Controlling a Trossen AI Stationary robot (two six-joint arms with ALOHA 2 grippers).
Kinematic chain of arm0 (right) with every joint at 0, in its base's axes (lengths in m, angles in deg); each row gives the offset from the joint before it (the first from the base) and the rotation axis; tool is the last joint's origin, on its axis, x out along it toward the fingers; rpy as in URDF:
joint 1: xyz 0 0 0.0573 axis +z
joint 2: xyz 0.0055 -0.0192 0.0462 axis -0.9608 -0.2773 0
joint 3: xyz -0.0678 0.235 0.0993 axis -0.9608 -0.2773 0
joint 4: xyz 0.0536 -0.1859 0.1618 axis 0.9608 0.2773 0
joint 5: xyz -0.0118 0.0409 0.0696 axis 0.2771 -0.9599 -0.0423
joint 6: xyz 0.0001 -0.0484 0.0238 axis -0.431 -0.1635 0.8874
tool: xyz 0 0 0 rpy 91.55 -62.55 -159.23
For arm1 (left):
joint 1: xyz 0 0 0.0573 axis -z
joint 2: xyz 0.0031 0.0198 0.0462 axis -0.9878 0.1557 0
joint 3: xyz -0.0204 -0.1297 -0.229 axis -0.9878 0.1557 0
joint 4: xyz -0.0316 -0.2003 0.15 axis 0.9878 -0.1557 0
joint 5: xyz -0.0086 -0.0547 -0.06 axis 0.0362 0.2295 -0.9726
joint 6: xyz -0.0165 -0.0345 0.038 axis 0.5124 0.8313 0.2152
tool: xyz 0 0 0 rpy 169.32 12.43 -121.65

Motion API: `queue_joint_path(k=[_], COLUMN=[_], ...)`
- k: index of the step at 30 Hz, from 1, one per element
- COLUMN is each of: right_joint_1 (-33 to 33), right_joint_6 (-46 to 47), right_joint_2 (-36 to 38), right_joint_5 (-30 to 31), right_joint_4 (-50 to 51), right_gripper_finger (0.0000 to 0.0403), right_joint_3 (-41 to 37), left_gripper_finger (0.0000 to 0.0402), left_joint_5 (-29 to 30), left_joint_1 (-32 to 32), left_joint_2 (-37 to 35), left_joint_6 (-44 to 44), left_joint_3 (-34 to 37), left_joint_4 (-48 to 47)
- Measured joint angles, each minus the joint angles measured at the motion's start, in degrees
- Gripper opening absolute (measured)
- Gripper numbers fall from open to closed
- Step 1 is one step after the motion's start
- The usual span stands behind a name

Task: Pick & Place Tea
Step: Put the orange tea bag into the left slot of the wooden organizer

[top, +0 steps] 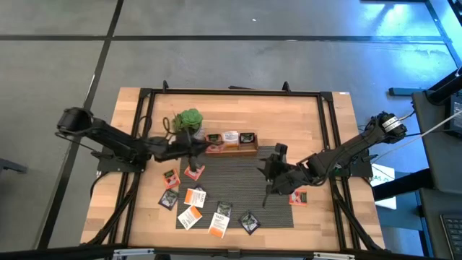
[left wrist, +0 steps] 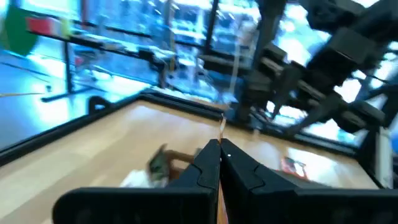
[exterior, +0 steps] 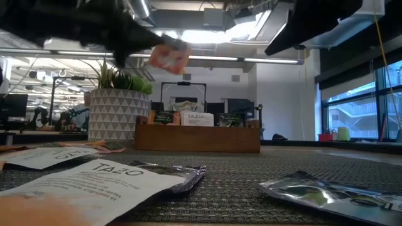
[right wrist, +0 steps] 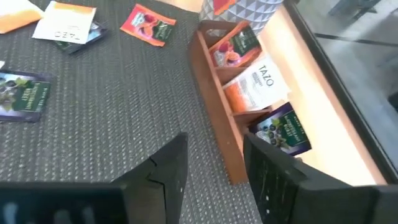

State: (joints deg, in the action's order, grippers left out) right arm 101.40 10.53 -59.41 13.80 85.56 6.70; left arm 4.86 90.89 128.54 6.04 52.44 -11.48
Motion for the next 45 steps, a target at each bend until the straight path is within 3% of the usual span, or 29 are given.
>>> queue_joint_path(k=[4,10,25,29,36,40,45], right_joint_1=[-0.74,-2.10,-2.66,-3.28,-6.54,-11.16,-14.84], right_joint_6=[0.21,0.35,2.18,-2.12,-20.04,-20.61,-20.68], right_joint_2=[0.00,-0.02,-0.33,-2.85,-12.27,-13.86,-12.59], right_joint_5=[-0.06,-0.09,-0.23,-0.20,-0.41,-4.18,-12.31], right_joint_4=[-0.76,-1.89,-3.57,-11.78,-33.20,-35.97,-36.39], right_gripper_finger=[0.0156,0.0156,0.0156,0.0156,0.0156,0.0156,0.0156], right_joint_3=[0.00,-0.02,-0.02,-0.02,-0.02,-0.04,-0.04], left_gripper_finger=[0.0002,0.0002,0.0003,0.0002,0.0002,0.0002,0.0003], left_joint_5=[3.16,3.95,4.92,4.93,2.59,-1.15,-1.07], left_joint_1=[0.00,0.02,0.02,0.02,0.14,1.26,2.56], left_joint_2=[2.01,7.73,24.38,25.34,25.34,25.34,25.32], left_joint_6=[0.17,-2.29,-7.36,-8.49,-9.22,-11.81,-12.38], left_joint_3=[4.81,4.14,4.12,4.14,4.30,4.83,6.73], left_joint_4=[7.13,11.40,32.51,34.33,34.69,34.99,36.79])
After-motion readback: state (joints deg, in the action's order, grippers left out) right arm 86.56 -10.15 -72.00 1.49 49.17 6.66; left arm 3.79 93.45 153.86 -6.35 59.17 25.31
